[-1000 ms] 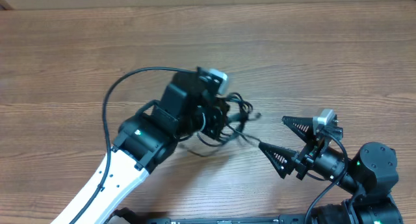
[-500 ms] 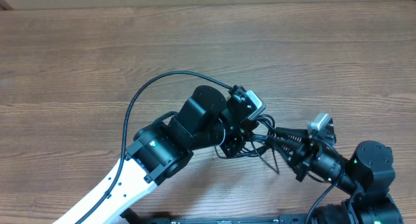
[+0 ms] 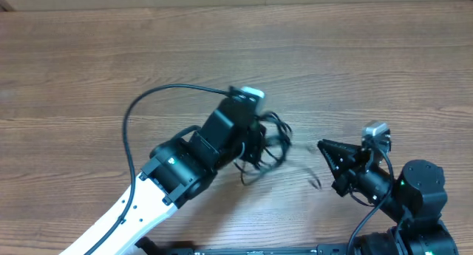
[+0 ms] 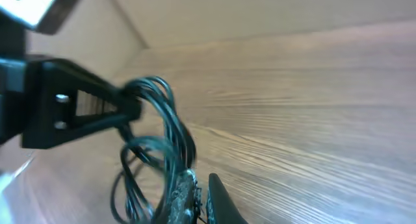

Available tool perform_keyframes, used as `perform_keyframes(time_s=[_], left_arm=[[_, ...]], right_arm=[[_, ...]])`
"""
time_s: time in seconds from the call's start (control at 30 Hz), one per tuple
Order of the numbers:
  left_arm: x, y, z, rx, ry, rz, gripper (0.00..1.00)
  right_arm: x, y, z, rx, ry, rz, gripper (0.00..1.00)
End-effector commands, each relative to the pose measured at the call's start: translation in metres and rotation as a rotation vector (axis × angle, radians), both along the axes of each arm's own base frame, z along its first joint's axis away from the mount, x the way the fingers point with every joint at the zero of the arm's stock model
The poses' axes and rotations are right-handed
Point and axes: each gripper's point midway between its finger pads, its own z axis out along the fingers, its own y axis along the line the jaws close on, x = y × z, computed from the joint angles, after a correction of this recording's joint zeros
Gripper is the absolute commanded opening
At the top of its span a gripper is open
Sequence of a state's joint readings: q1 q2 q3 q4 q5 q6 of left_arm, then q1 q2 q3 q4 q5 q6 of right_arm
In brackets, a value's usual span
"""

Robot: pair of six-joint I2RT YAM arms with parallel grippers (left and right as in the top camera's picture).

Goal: Untangle cables

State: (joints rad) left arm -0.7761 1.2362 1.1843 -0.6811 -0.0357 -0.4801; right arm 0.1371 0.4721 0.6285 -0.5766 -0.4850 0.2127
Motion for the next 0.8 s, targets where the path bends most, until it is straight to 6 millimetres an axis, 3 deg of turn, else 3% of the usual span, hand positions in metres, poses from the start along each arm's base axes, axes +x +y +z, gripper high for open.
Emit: perform_keyframes(time_s=[0.0, 0.03, 0.07, 0.1, 0.17, 0.23, 0.4, 0.6, 0.67, 0.7, 0.73, 0.77], left_arm=[[0.01, 0.003, 0.014, -0.047, -0.033, 0.068, 0.04], [0.008, -0.002, 0.016, -0.046, -0.046, 0.026, 0.04], [0.005, -0.009, 0.019, -0.045, -0.068, -0.047, 0.04], [0.0, -0.016, 0.021, -0.042, -0.089, -0.124, 0.04], [-0.015, -0.031, 0.025, -0.04, -0.124, -0.298, 0.04], [-0.029, -0.042, 0.027, -0.039, -0.16, -0.451, 0.04], [-0.059, -0.059, 0.036, -0.114, -0.183, -0.68, 0.04], [-0.071, -0.067, 0.045, -0.176, -0.19, -0.758, 0.04], [-0.071, -0.067, 0.046, -0.18, -0.194, -0.76, 0.04], [-0.071, -0.067, 0.047, -0.179, -0.197, -0.758, 0.04], [-0.07, -0.068, 0.047, -0.18, -0.2, -0.757, 0.04], [-0.069, -0.068, 0.047, -0.178, -0.205, -0.752, 0.04]], right_arm=[[0.011, -0.021, 0.003, 0.007, 0.016, -0.154, 0.04], [0.011, -0.02, 0.003, 0.008, 0.016, -0.15, 0.04], [0.01, -0.018, 0.003, 0.005, 0.012, -0.136, 0.19], [0.007, -0.013, 0.004, -0.015, -0.009, -0.088, 0.47], [-0.006, 0.007, 0.009, -0.069, -0.09, 0.085, 0.72], [-0.011, 0.014, 0.013, -0.077, -0.129, 0.149, 0.79], [-0.016, 0.019, 0.015, -0.076, -0.146, 0.194, 0.82], [-0.024, 0.027, 0.017, -0.094, -0.188, 0.267, 0.75], [-0.024, 0.027, 0.017, -0.093, -0.188, 0.267, 0.5], [-0.024, 0.027, 0.017, -0.092, -0.187, 0.267, 0.22], [-0.023, 0.027, 0.017, -0.091, -0.186, 0.266, 0.05], [-0.023, 0.027, 0.017, -0.091, -0.188, 0.266, 0.04]])
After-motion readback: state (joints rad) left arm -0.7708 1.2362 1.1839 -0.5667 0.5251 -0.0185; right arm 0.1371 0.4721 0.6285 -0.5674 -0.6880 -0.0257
